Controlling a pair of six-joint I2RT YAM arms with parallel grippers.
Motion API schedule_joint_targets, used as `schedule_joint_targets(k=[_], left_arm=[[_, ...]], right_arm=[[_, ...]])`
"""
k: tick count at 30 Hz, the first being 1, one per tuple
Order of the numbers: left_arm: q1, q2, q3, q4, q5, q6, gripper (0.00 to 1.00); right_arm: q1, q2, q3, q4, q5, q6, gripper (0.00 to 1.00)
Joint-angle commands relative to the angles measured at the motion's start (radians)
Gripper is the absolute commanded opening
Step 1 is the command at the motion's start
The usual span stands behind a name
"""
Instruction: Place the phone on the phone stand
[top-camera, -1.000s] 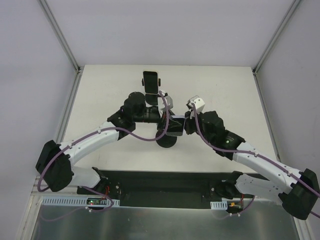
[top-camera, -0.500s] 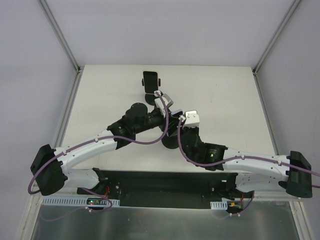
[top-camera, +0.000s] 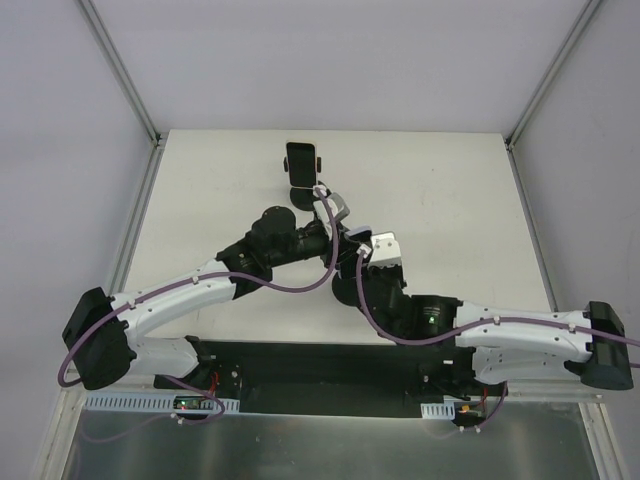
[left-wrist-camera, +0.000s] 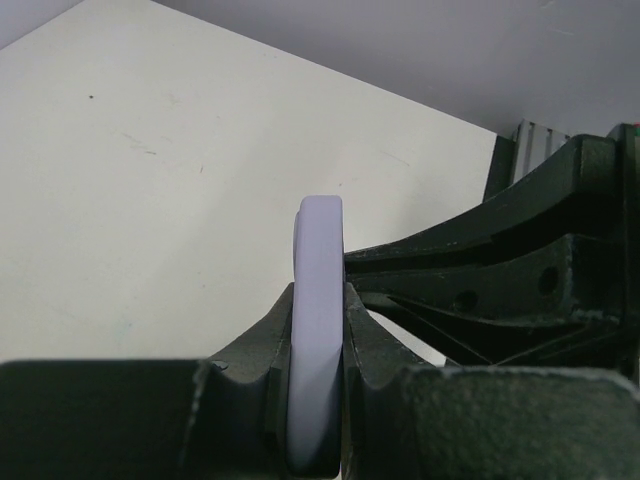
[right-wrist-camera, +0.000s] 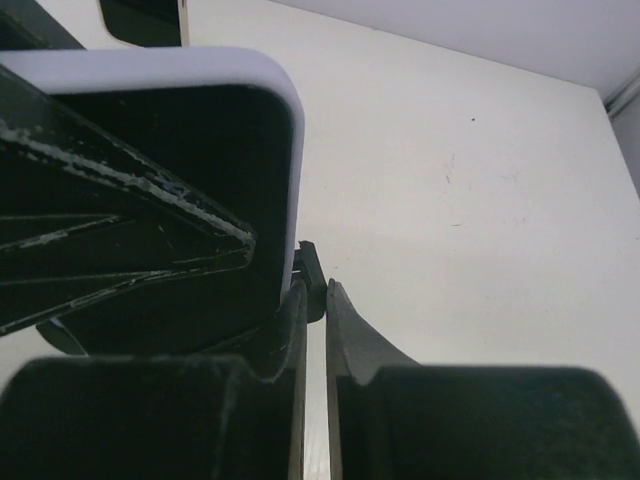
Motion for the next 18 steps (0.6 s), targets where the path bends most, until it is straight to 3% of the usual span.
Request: schedule_joint_targets(k=[1,2,5,9,16,18], left_arm=[[0.077,0.094,-0.047,-0.036,-0.344,0.158,0.00],[0.077,0.097,-0.045,-0.036,-0.334,0.158,0.00],[0.076,0.095,-0.039,-0.029,-0.311,0.164,0.00],[0.076,0.102,-0.040,-0.026,-0.306,0.164,0.00],[0.076,0.099,-0.048,-0.023,-0.196,0.173,0.00],[0.076,0.094,-0.057,-0.008,-0.162,0.174,0.00]], right_arm=[[0.113,-0.143,0.041,0.076,-0.143,0.057,0.06],[0.113,-0.146,0.050,0.047,-0.145,0.075,0.00],[0.118,-0.150,0.096,-0.065,-0.153,0.137,0.00],[0.120,-0.178,0.122,-0.147,-0.231,0.186,0.07],[0.118,-0.285,0.086,-0.136,-0.387,0.125,0.66],[0.113,-0.308,0.084,-0.142,-0.447,0.074,0.70]])
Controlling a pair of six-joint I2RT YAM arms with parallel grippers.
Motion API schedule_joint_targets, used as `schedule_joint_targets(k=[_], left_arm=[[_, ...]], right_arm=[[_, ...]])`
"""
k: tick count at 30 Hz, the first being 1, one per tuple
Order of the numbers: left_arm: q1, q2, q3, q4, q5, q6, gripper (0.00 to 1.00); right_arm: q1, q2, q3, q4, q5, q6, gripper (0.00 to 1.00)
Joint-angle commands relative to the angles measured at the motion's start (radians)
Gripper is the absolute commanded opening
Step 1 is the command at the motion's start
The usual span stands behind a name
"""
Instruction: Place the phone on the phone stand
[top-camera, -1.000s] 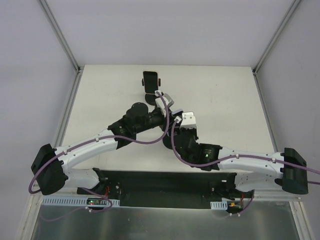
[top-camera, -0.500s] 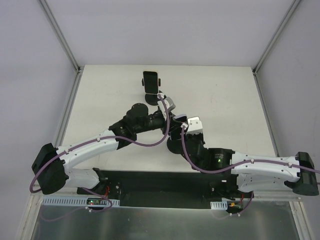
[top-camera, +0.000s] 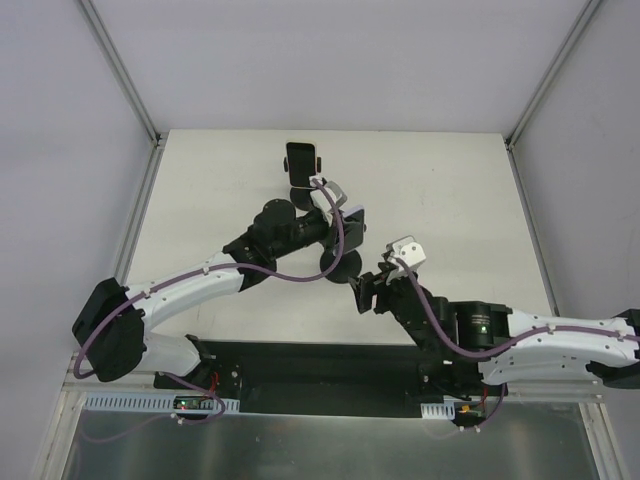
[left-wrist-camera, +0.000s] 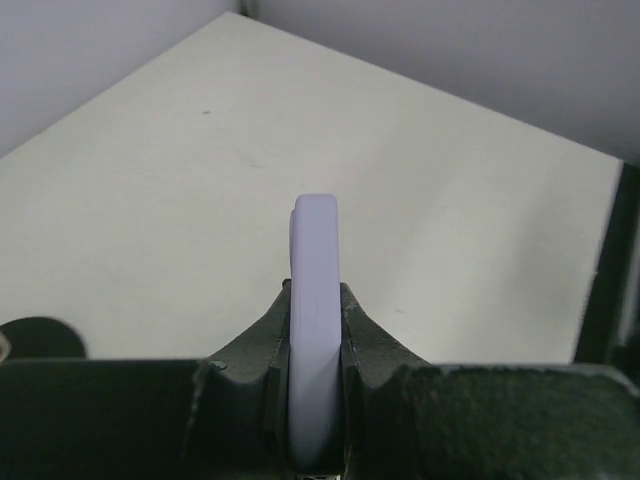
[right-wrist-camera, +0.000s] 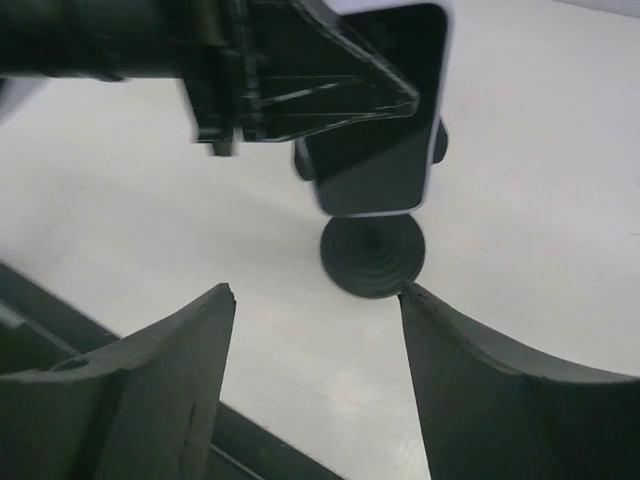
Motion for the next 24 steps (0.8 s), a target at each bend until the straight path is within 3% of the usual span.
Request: schedule_joint_targets(k=[1,5,7,10,11,12,17,19,24], left_arm=[[0.040,0.038,-0.056,-0.103,-0.139,0.124,0.00],[0.040,0.026,-0.063,-0.083,0.002,0.142,0.00],[0.040,0.019,-0.065,-0.074,0.059,0.161,0.00],[0.046,0.018,-0.054,-0.085,0.192,0.182,0.00],[0.049,0.018,-0.048,-0.094,0.228,0.188,0.00],[0.052,0.018,-0.039,-0.103,0.269,0.195,0.00],[0.101,-0.014,-0.049,-0.082,0.358,0.169,0.00],[0.127,-0.023,-0.056,-0.059,0.412,0.153,0.00],[0.197,-0.017,-0.027,-0.045,0.607,0.110,0.00]], right_arm=[[0.007,-0.090,0.044,0.061,-0.176,-0.059,0.75],[-0.027,-0.160,0.011,0.045,-0.262,-0.161,0.90],[-0.120,-0.190,0.008,0.015,-0.325,-0.195,0.92],[-0.326,-0.212,-0.015,0.032,-0.600,-0.251,0.94],[-0.387,-0.210,-0.023,0.038,-0.768,-0.260,0.94],[-0.499,-0.204,-0.029,0.049,-0.838,-0.264,0.94],[-0.818,-0.138,-0.063,0.159,-1.247,-0.251,0.86],[-0.883,-0.099,-0.081,0.208,-1.374,-0.270,0.79],[-0.974,0.005,-0.147,0.415,-1.647,-0.396,0.80]])
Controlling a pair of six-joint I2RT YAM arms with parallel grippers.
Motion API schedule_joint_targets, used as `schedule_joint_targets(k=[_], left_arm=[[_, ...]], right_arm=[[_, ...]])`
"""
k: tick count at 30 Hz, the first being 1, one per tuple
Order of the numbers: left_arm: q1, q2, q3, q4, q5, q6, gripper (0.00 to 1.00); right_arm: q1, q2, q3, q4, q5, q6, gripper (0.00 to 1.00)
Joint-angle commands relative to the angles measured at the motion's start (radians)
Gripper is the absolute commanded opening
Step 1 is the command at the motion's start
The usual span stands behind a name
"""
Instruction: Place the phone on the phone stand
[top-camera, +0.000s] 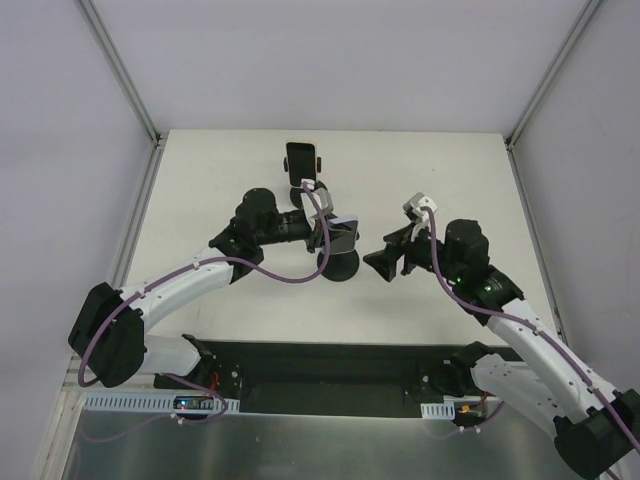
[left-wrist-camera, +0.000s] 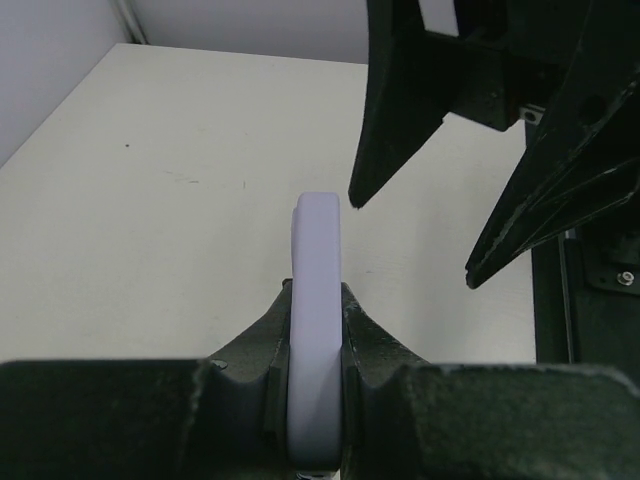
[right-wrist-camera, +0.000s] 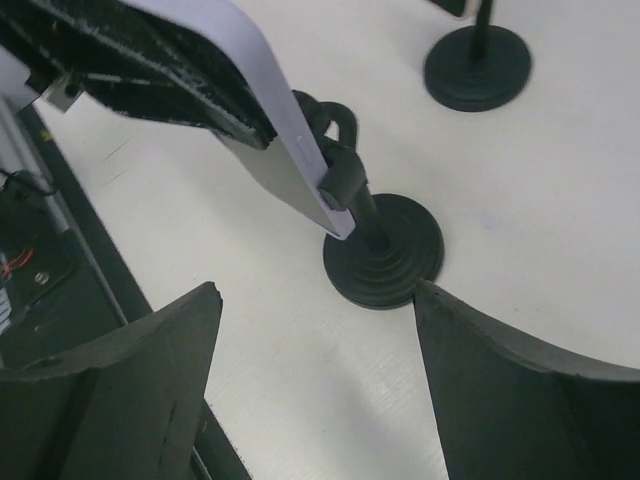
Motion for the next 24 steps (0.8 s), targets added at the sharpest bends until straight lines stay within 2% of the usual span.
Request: schedule_joint_targets(k=[1,6,9,16,20,22,23,24], left_arm=[[0.060,0.008,0.007,-0.090,0.261,-0.031,0.00],[0.080,0.034,0.059,-0.156,0.381,0.012,0.00],[0.083,0.031,0.059,-0.154,0.407,0.040,0.00],[0.095,0.071,0.091,-0.156,0.445,0.051,0.00],[0.097,0.091,0.122,-0.156,0.442,0.049,0.00],[0.095,0.103,0.133,-0.150,0.438,0.048,0.00],[0.095,0.104,0.134,-0.145,0.435,0.043,0.00],[0.095,0.106,0.134,-0.140,0.432,0.043,0.00]], right_arm=[[-0.051,0.091,-0.029,0.253,-0.376,-0.115,0.81],[-0.065,0.289,0.044,0.354,-0.488,-0.159,0.80],[-0.065,0.340,0.050,0.436,-0.505,-0.150,0.80],[-0.042,0.417,0.102,0.443,-0.511,-0.179,0.79],[-0.013,0.435,0.089,0.442,-0.466,-0.202,0.72],[-0.005,0.435,0.078,0.448,-0.427,-0.207,0.64],[0.000,0.435,0.076,0.451,-0.414,-0.204,0.60],[0.001,0.434,0.076,0.453,-0.401,-0.201,0.46]])
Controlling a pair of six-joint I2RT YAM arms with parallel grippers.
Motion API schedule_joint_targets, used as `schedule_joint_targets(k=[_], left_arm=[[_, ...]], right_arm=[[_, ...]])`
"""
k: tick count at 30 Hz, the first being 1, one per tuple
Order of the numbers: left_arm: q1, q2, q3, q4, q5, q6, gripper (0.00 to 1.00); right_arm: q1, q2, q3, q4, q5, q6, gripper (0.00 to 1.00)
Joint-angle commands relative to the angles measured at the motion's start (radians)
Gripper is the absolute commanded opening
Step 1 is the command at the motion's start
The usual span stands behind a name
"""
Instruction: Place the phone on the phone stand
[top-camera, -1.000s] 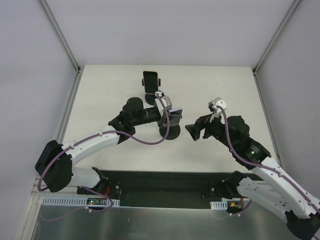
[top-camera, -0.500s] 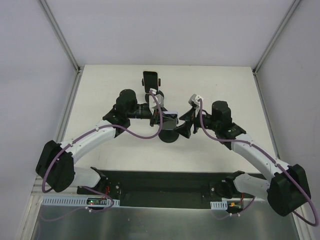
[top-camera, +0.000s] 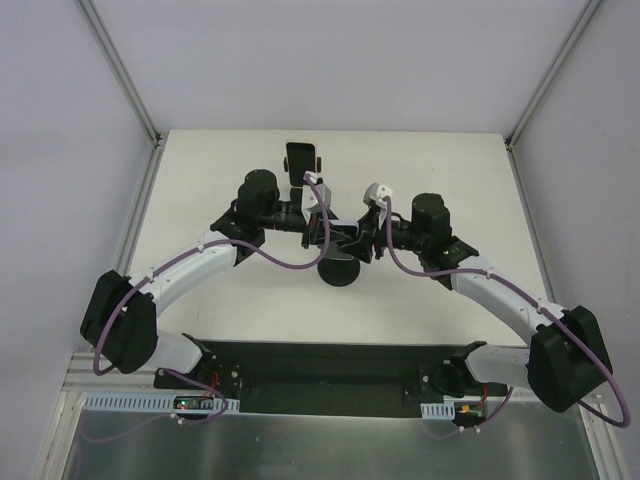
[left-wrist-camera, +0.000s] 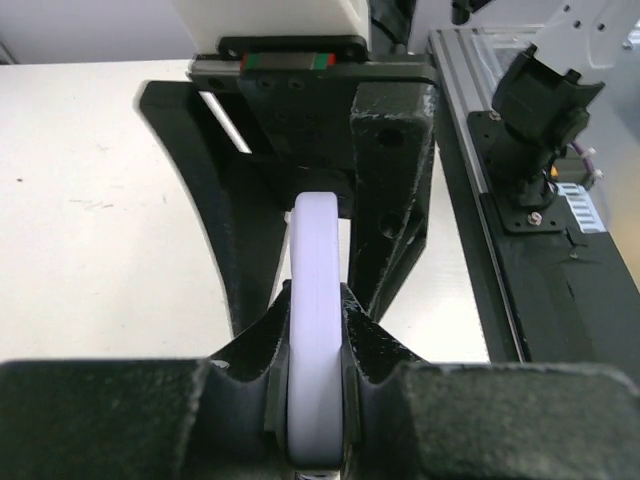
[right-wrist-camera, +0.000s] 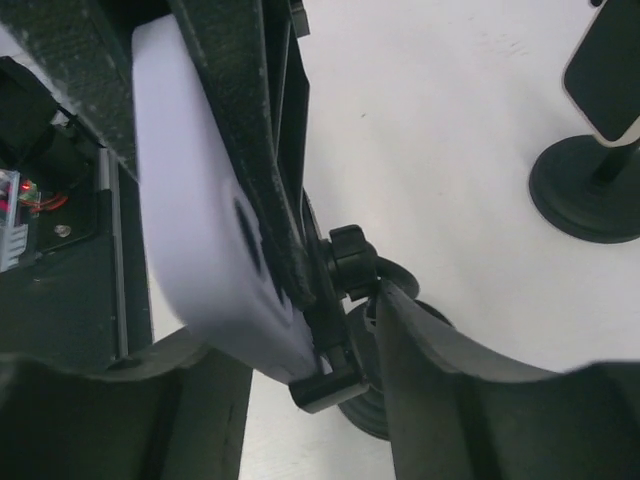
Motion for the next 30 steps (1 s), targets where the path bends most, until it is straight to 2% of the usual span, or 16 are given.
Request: schedule_joint_targets(k=[1,2,4,11,18,19,20,21,23,24,26,28,29,30], left_arm=[[0.004,0.021,0.023,-0.035,0.041,0.000,0.00],[0.004,0.021,0.020,-0.018,0.036,-0.006,0.00],[0.002,0.021,0.012,-0.006,0.026,-0.012,0.00],[-0.031,0.027,-0.017,0.016,-0.008,-0.006,0.00],[-0.044,0.017,-0.042,0.043,-0.022,-0.034,0.00],[-0.044,0.012,-0.045,0.049,-0.024,-0.037,0.00],[-0.042,0.012,-0.046,0.054,-0.028,-0.049,0.00],[-0.042,0.012,-0.046,0.059,-0.037,-0.058,0.00],[-0.042,0.012,-0.042,0.060,-0.070,-0.086,0.00],[-0.042,0.012,-0.040,0.060,-0.079,-0.094,0.00],[-0.038,0.014,-0.034,0.042,-0.085,-0.123,0.01],[-0.033,0.017,-0.024,0.034,-0.091,-0.152,0.08],[-0.030,0.018,-0.020,0.030,-0.100,-0.164,0.20],[-0.027,0.017,-0.017,0.031,-0.102,-0.173,0.25]], right_arm=[[0.018,-0.004,0.010,0.070,0.063,-0.027,0.38],[0.018,-0.004,0.010,0.071,0.077,-0.012,0.30],[0.019,-0.004,0.008,0.071,0.104,0.000,0.01],[0.016,-0.025,-0.022,0.105,0.302,0.118,0.00],[0.010,-0.058,-0.030,0.087,0.290,0.126,0.00],[0.010,-0.058,-0.024,0.058,0.270,0.106,0.04],[0.010,-0.059,-0.018,0.038,0.264,0.099,0.18],[0.010,-0.064,-0.002,0.010,0.264,0.091,0.46],[0.008,-0.088,0.002,-0.050,0.297,0.085,0.60],[0.008,-0.099,0.007,-0.085,0.310,0.083,0.73],[0.010,-0.128,0.018,-0.130,0.336,0.079,0.83],[0.012,-0.145,0.037,-0.195,0.345,0.082,0.86],[0.013,-0.162,0.041,-0.215,0.347,0.083,0.87],[0.013,-0.174,0.041,-0.248,0.351,0.089,0.88]])
